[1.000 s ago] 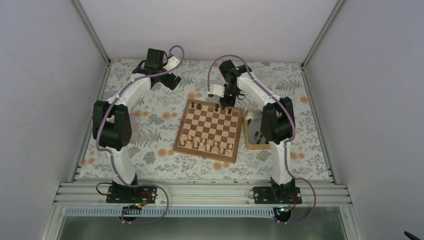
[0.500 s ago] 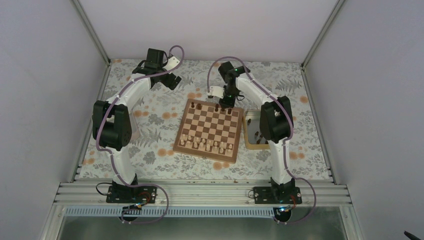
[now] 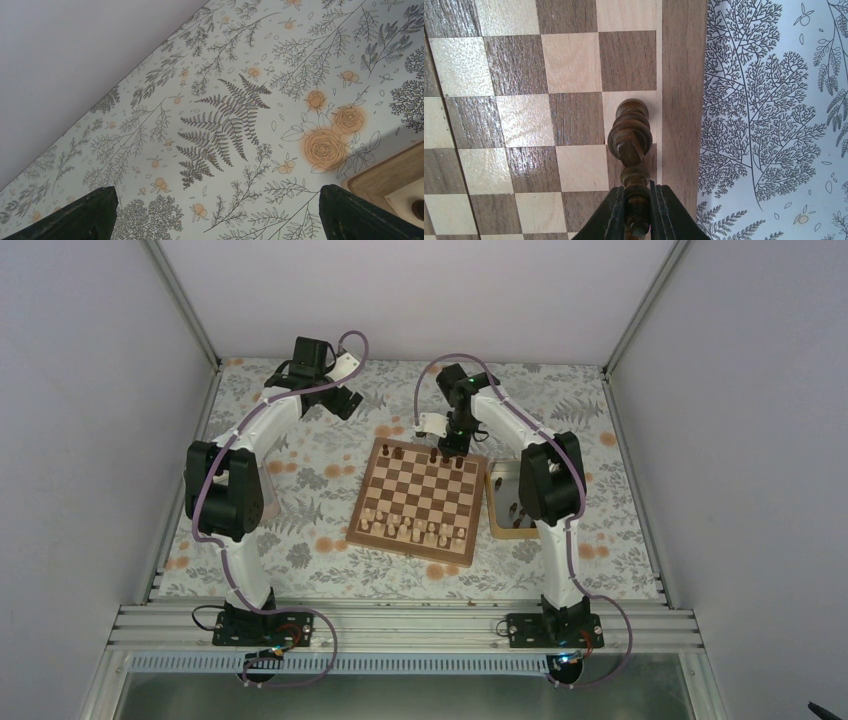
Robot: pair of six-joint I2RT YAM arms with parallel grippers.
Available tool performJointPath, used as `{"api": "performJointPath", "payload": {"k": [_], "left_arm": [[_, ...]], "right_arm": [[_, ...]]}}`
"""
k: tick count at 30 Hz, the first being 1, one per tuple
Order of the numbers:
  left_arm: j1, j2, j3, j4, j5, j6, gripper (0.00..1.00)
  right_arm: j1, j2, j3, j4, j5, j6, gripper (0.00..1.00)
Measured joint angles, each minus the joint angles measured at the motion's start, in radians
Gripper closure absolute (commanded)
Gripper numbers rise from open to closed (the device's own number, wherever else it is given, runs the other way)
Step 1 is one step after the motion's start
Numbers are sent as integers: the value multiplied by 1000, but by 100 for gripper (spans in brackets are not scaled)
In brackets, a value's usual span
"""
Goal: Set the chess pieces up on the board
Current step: Place the chess piece on the chessboard, then pick up the chess piece from the storage box.
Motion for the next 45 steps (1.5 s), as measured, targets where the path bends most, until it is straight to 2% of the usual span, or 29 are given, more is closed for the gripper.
{"api": "performJointPath", "payload": {"k": [7, 12, 18, 21, 27, 32, 35, 38, 43, 45], "left_arm": [[0, 0, 0, 0, 0, 0, 0], [0, 0, 0, 0, 0, 0, 0], [0, 0, 0, 0, 0, 0, 0], [0, 0, 0, 0, 0, 0, 0], [0, 0, 0, 0, 0, 0, 0], [0, 0, 0, 0, 0, 0, 0], [0, 0, 0, 0, 0, 0, 0], [0, 0, 0, 0, 0, 0, 0], [0, 0, 0, 0, -4, 0, 0], [0, 0, 0, 0, -5, 0, 0]], "right_arm": [[0, 7, 0, 0, 0, 0, 87], [0, 18, 0, 0, 0, -1, 83], [0, 18, 0, 1, 0, -3, 66], [0, 18, 0, 5, 0, -5, 61], [-2, -11, 0, 10, -1, -4, 58], [-30, -101, 0, 8, -2, -2, 58], [-79, -169, -15, 11, -2, 0, 58], [-186, -258, -85, 16, -1, 1, 59], [-402, -397, -283, 22, 26, 1, 59], [-450, -441, -364, 24, 34, 1, 59]]}}
